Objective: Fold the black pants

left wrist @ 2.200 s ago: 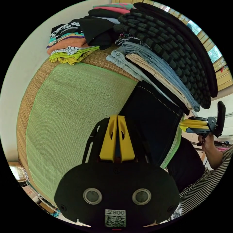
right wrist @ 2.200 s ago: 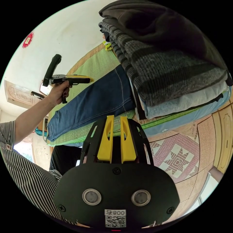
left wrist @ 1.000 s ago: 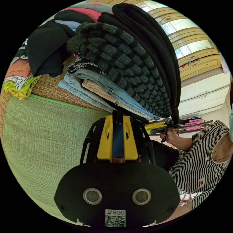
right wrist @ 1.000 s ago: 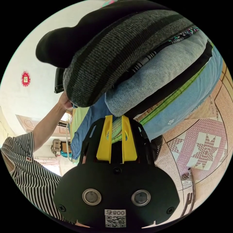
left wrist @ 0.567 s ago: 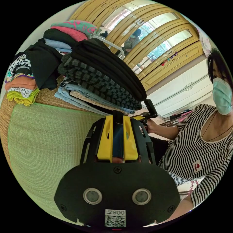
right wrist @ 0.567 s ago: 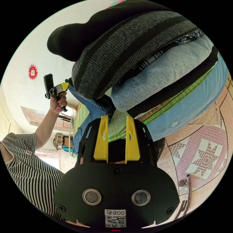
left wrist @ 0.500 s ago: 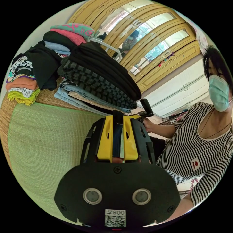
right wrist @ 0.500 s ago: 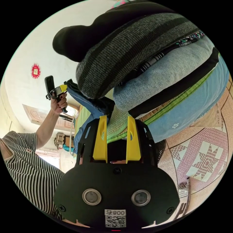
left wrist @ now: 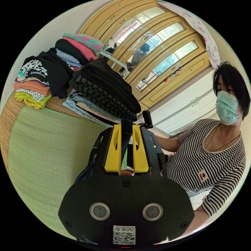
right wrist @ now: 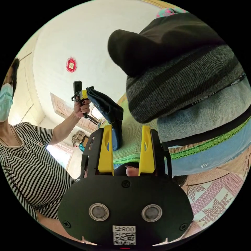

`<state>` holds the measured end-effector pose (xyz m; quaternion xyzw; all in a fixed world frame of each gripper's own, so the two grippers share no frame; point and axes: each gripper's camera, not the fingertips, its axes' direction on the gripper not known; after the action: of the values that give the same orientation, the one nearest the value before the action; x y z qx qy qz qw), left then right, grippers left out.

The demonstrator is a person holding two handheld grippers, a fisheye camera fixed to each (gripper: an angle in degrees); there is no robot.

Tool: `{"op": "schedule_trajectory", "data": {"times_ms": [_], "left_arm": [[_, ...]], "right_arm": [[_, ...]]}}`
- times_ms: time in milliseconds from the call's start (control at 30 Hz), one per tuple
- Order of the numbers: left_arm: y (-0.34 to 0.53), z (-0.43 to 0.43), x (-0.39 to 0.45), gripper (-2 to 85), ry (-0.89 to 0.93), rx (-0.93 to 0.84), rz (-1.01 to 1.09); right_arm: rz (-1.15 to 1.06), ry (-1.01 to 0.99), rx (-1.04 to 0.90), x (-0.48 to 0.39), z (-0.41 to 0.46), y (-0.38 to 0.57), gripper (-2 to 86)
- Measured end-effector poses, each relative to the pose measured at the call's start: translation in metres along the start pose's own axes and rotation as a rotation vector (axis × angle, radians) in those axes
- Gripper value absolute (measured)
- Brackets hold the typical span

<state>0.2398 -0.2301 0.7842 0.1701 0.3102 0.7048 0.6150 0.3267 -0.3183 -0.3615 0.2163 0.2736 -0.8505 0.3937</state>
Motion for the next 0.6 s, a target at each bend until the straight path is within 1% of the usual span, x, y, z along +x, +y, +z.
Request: {"op": "schedule_trajectory", "data": {"times_ms": [233,400,600], "left_arm": [[-0.014,-0.052,0.045,6.9,0.009,0.022,0.013],[-0.024,-0.083,0.076,6.8,0.012,0.036,0.012],[-0.041,-0.114,0.117,6.9,0.007,0.004,0.032]], "right_arm": [[-0.039,-0.146,0.014,-0.011,0.007,0.008,18.1],[-0.048,-0.266,0.076,-0.021,0.008,0.019,19.1],[-0.093,-0.263,0.116,-0.044,0.022,0.011,17.3]]}}
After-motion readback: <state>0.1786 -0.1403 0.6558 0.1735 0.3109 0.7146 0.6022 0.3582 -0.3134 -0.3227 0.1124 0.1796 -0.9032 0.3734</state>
